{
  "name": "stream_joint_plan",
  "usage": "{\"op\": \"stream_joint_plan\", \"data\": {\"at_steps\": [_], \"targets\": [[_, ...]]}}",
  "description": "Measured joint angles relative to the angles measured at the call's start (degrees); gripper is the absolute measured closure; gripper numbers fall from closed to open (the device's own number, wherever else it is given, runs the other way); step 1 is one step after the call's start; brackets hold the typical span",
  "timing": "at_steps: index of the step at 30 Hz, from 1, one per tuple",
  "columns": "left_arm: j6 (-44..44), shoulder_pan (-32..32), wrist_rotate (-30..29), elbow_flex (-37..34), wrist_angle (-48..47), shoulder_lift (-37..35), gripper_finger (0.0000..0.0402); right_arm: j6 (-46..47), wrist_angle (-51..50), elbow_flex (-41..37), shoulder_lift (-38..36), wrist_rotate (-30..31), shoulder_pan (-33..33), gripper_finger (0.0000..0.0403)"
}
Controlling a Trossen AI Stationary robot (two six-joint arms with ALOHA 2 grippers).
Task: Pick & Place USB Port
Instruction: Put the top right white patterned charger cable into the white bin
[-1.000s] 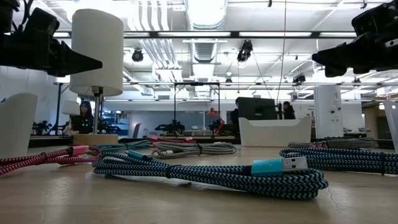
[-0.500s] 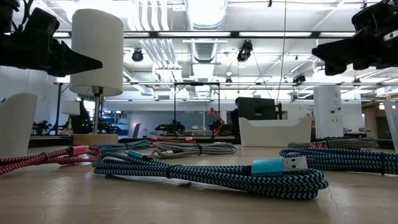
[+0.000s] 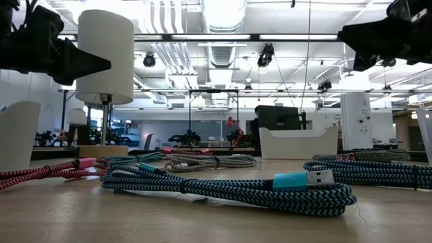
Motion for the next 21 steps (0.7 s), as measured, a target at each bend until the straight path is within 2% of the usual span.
{"op": "stream_joint_plan", "data": {"at_steps": [7,11,17,21], "targets": [[-10.70,0.00,1.27,0.02,0.53,0.07,0.0355,-0.92,-0.15,0.00,2.62,1.45,0.00,0.0279],[-10.29,0.04,0.79,0.02,0.57,0.07,0.0355,-1.05,-0.16,0.00,5.52,1.75,0.00,0.0254],[-11.74,0.04,0.59,0.08,2.79,0.09,0.0353,0.67,-0.30,0.05,11.26,5.61,0.00,0.0230],[-11.61,0.04,0.63,1.70,4.24,0.15,0.0330,4.40,-4.85,2.99,15.37,8.00,0.00,0.0221]]}}
